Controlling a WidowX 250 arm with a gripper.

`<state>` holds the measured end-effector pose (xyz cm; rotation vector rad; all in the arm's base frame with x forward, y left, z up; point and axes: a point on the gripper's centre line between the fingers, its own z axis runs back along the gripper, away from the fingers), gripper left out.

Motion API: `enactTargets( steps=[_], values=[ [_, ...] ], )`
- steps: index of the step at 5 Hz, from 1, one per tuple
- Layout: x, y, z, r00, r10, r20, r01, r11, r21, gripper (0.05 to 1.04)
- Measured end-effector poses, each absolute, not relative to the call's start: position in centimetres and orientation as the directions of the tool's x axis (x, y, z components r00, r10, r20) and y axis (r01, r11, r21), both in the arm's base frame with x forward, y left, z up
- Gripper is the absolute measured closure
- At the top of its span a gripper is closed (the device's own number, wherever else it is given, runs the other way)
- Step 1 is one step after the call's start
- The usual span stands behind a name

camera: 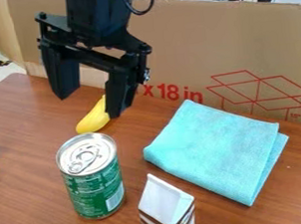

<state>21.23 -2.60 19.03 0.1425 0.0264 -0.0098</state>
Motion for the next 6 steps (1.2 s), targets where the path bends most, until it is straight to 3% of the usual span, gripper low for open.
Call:
enactTargets(
  steps=[1, 3, 4, 6],
  values=[
    [21.0, -2.6, 18.6, 0.999, -0.012, -0.047, 0.019, 0.989, 0.146, 0.079],
    [19.1, 4.9, 20.3, 0.995, 0.103, -0.002, -0.101, 0.977, 0.186, 0.079],
    [18.1, 8.2, 19.4, 0.984, 0.176, 0.009, -0.173, 0.958, 0.230, 0.079],
    [17.9, 14.6, 15.9, 0.975, 0.222, -0.015, -0.212, 0.949, 0.233, 0.079]
  ],
)
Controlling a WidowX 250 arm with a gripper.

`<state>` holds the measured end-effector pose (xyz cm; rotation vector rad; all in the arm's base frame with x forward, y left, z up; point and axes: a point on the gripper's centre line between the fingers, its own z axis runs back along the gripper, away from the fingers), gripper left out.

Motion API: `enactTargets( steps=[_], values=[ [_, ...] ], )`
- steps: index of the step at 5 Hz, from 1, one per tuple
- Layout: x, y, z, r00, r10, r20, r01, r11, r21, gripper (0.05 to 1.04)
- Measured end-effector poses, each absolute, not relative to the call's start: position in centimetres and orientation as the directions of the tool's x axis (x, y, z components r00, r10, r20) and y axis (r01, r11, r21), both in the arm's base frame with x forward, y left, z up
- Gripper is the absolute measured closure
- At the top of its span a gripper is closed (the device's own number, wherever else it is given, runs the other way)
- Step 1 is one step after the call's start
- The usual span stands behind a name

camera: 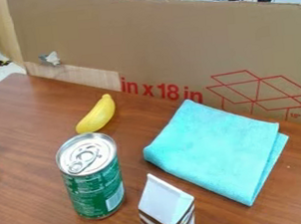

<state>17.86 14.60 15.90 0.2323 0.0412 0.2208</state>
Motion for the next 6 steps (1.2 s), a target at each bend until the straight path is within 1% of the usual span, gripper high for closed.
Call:
enactTargets(
  steps=[1, 3, 5, 6],
  values=[
    [17.8, 16.3, 14.2, 0.969, 0.244, -0.045, -0.229, 0.947, 0.224, 0.079],
    [17.2, 18.5, 11.8, 0.953, 0.295, -0.065, -0.274, 0.935, 0.223, 0.079],
    [18.4, 21.7, 9.8, 0.956, 0.291, 0.023, -0.290, 0.937, 0.196, 0.079],
    [19.4, 22.8, 8.6, 0.955, 0.293, 0.051, -0.297, 0.940, 0.168, 0.079]
  ],
)
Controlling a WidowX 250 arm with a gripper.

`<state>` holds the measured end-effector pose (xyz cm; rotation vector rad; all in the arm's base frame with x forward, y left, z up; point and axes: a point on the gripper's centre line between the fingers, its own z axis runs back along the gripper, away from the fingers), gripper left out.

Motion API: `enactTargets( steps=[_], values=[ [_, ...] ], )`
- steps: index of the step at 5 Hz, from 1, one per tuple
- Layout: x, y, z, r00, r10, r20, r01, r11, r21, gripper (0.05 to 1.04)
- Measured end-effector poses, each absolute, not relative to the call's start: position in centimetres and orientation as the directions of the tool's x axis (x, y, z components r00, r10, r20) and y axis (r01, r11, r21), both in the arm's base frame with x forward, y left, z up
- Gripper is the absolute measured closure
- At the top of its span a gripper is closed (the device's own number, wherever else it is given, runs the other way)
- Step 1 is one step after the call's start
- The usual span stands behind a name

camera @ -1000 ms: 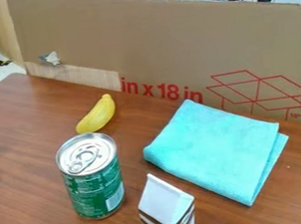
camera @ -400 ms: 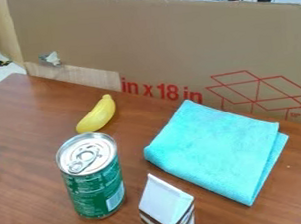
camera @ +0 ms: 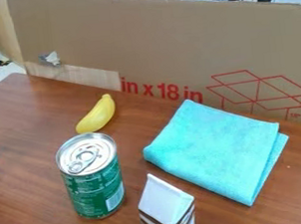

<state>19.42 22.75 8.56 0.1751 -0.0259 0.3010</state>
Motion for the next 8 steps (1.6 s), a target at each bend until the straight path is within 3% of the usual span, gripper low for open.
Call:
enactTargets(
  steps=[3, 5, 7, 8],
  values=[
    [23.5, 21.8, 8.1, 0.965, 0.260, 0.043, -0.264, 0.954, 0.140, 0.079],
    [24.1, 21.3, 8.1, 0.956, 0.286, 0.070, -0.292, 0.951, 0.102, 0.079],
    [22.1, 20.2, 7.3, 0.935, 0.351, -0.043, -0.346, 0.934, 0.092, 0.079],
    [21.9, 20.0, 7.3, 0.933, 0.357, -0.056, -0.351, 0.932, 0.089, 0.079]
  ],
)
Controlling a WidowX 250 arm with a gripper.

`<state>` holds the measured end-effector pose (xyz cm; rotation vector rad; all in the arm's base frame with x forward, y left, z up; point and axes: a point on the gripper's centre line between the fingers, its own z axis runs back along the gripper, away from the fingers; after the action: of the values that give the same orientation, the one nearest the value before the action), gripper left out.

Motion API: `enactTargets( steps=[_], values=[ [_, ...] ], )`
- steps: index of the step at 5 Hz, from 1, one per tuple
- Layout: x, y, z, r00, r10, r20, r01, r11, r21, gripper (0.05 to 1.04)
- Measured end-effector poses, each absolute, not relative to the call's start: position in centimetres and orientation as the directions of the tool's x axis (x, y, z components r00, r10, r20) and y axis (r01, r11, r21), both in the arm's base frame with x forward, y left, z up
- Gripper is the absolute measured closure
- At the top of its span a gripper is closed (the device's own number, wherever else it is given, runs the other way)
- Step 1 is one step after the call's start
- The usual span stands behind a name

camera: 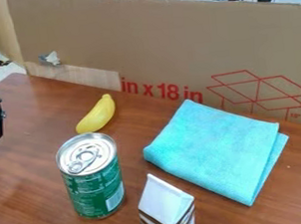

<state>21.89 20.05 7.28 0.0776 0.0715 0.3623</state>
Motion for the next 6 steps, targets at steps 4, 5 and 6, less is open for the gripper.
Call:
enactTargets(
  steps=[4, 5, 6],
  values=[
    [21.7, 19.6, 5.3, 0.937, 0.340, -0.075, -0.336, 0.940, 0.057, 0.397],
    [21.5, 19.6, 5.9, 0.938, 0.327, -0.110, -0.323, 0.945, 0.058, 0.700],
    [21.7, 19.5, 6.6, 0.944, 0.304, -0.127, -0.301, 0.953, 0.044, 0.916]
  ],
)
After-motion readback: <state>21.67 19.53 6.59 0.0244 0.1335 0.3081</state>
